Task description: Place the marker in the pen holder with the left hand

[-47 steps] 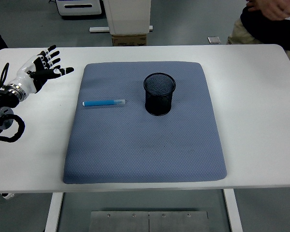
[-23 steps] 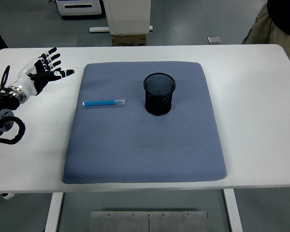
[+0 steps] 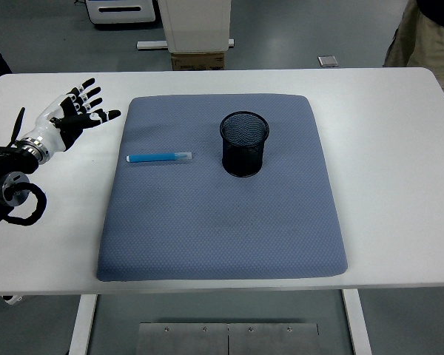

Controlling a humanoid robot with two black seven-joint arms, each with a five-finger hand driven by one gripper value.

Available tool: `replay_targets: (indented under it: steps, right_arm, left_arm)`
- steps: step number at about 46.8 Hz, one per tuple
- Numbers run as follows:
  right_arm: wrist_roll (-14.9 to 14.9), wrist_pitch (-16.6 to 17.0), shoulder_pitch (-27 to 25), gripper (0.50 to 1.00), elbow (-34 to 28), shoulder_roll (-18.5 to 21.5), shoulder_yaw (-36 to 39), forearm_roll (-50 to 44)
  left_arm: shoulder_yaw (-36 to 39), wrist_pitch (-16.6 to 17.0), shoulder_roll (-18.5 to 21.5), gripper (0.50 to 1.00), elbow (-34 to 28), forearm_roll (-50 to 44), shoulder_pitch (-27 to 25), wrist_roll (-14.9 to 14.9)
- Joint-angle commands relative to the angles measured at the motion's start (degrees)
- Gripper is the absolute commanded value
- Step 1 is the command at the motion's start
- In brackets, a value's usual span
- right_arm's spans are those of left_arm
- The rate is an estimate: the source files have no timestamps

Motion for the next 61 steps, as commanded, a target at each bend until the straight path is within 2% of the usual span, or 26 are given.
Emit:
replay_targets:
  steps: [1,8,22,29,37,47,55,61]
  right_arm:
    - [0.0,0.0,0.0,1.000,0.0,0.0,0.0,0.0]
    - [0.0,0.0,0.0,1.000,0.0,0.0,0.0,0.0]
    - [0.0,0.0,0.0,1.000,0.0,0.0,0.0,0.0]
    - [0.0,0.0,0.0,1.000,0.0,0.0,0.0,0.0]
    - [0.0,0.0,0.0,1.000,0.0,0.0,0.0,0.0]
    - [0.0,0.0,0.0,1.000,0.0,0.0,0.0,0.0]
    - [0.0,0.0,0.0,1.000,0.0,0.0,0.0,0.0]
    - [0.0,0.0,0.0,1.000,0.0,0.0,0.0,0.0]
  left_arm:
    - [0.3,-0.7,-0.1,1.000,0.0,0.2,-0.8,0.5]
    - [2.0,-0.7,0.1,1.000,0.1,1.4,-4.1,0.7]
    - [19.0,-0.1,0.4,1.000,0.1,4.7,-15.3,0.6]
    - [26.1,-0.7,2.1,1.000,0.1,4.7,-19.3,0.5]
    - [33.7,-0.7,2.3,1.000,0.0,4.5,-22.6,-0.2]
    - [43.7,-0.9,1.9,1.000,-0.7,4.2,-31.2,-0.4]
    - [53.5,-0.9,0.6,1.000,-2.8,4.2,-38.9,-0.4]
    - [61.3,-0.9,-3.5,1.000,-2.9,4.2,-41.7,-0.3]
